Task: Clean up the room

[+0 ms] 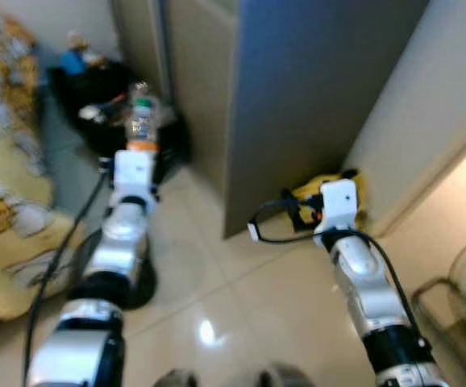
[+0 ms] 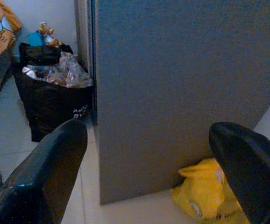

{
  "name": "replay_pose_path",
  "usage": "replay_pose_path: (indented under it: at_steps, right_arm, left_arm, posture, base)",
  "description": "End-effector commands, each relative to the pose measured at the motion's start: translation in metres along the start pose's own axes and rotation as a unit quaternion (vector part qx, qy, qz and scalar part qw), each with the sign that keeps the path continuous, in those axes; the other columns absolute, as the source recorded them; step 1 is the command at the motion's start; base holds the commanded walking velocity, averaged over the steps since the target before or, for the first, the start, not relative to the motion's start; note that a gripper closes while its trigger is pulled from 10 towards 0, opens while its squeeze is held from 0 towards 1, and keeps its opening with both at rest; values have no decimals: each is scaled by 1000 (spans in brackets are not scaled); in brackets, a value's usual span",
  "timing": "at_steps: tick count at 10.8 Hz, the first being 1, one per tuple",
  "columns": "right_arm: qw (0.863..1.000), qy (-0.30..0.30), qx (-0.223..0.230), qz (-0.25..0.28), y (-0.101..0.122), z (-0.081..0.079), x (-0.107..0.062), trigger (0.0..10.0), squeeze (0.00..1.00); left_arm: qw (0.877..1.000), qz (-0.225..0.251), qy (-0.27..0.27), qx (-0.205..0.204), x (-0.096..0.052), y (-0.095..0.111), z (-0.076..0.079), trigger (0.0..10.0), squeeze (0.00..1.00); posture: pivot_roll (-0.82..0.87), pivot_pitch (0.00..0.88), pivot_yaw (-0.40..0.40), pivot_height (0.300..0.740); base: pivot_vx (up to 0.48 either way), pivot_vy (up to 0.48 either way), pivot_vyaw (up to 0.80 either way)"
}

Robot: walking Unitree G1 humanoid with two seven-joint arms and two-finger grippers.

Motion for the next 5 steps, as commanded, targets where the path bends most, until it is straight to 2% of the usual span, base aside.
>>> replay_pose_path:
  at_steps: [1,5]
  right_arm:
    - [1000,0,3,-3,0,3,-2,10000,0]
    - [998,45,15,-32,-8,-9,-3,10000,0]
  left_arm:
    - [1000,-3,3,-6,-2,-2,1,10000,0]
    - [1000,-16,6,-24,-4,-7,6,10000,0]
  posture:
    - [-162,64,-25,740]
    - [-165,59,-26,740]
  base:
    - [480,0,656]
    - [480,0,625]
Point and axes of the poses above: a point about 5 cm out from each wrist's last joint towards the gripper, its own x axis pointing out of the wrist towards the gripper, its own y axis along the axis of the wrist's last joint, z = x × y, the point moved 1 cm from there along x, pointing out of the wrist towards the gripper, and after that the axes turned 4 degrees about x, right-handed, at the moved point
